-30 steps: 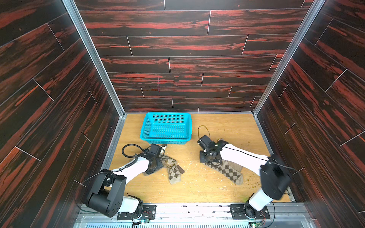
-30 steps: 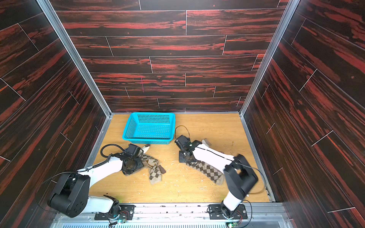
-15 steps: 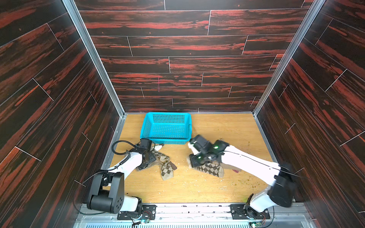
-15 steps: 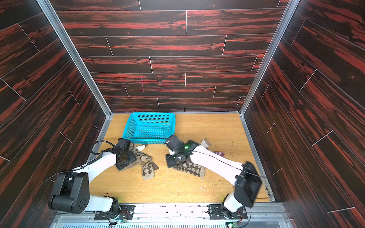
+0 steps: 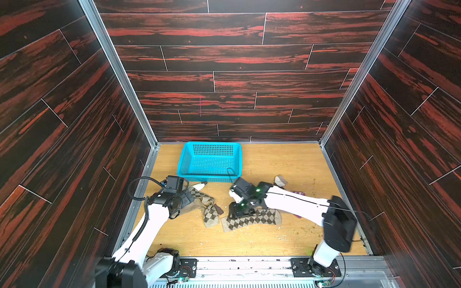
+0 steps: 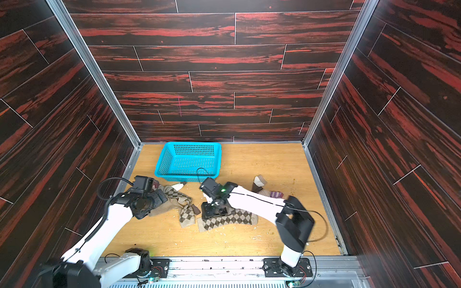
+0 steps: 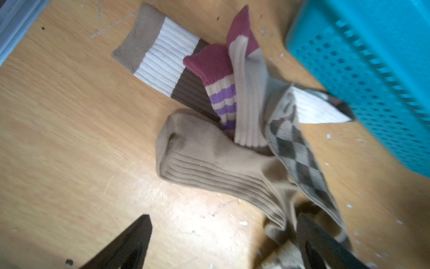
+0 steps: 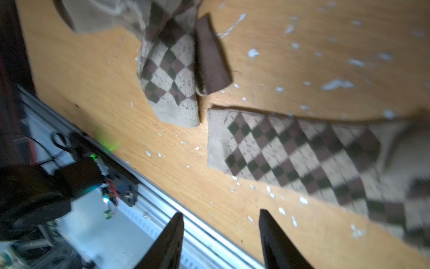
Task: Place the socks together as a pair
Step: Place the sock at the center of the board, then move the sock to the center of the board.
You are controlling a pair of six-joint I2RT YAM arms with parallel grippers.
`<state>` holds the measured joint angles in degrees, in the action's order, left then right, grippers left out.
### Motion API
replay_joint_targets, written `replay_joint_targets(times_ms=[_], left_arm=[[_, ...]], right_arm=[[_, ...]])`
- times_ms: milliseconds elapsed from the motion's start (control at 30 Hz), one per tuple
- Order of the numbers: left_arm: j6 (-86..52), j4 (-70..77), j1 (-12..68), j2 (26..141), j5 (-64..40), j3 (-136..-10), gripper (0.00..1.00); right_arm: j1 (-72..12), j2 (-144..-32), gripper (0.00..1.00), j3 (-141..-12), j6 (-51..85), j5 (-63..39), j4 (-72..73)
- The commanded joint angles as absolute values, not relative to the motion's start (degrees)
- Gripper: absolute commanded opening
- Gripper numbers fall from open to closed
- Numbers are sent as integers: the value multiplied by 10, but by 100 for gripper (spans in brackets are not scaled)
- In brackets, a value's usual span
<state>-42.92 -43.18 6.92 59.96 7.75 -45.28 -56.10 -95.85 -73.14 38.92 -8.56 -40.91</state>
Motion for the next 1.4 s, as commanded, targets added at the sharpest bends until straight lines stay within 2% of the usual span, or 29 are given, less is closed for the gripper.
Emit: replay_joint_targets(times_ms=[0, 100, 200, 333, 533, 700, 900, 1167, 1233, 1367], left_arm=[[-449, -498, 82, 549, 79, -480, 100], [-458, -529, 135, 523, 105, -500, 99], [-480, -551, 228, 525, 148, -521, 100], [-517, -561, 327, 538, 161, -528, 99], [-512, -545, 360, 516, 185, -531, 96], [-465, -544, 367, 504, 155, -537, 95], [-421, -548, 379, 498, 136, -538, 95], [-359, -564, 425, 552, 95, -537, 92], [-342, -593, 445, 585, 94, -547, 91], [-334, -621, 498, 653, 103, -559, 88]], right_arm=[[-509, -878, 59, -693, 407, -78, -463], [-422, -836, 59, -642, 418, -32, -505], [-313, -803, 56, -584, 416, -25, -478], [-229, -835, 42, -560, 391, 1, -451], [-170, -888, 26, -531, 386, 5, -394], [-137, -939, 22, -519, 388, 13, -360], [-88, -1011, 21, -558, 388, 31, -322], [-31, -1110, 24, -723, 356, 3, -307], [-30, -1096, 32, -759, 347, -13, -321], [-30, -1007, 55, -757, 338, -67, -325]])
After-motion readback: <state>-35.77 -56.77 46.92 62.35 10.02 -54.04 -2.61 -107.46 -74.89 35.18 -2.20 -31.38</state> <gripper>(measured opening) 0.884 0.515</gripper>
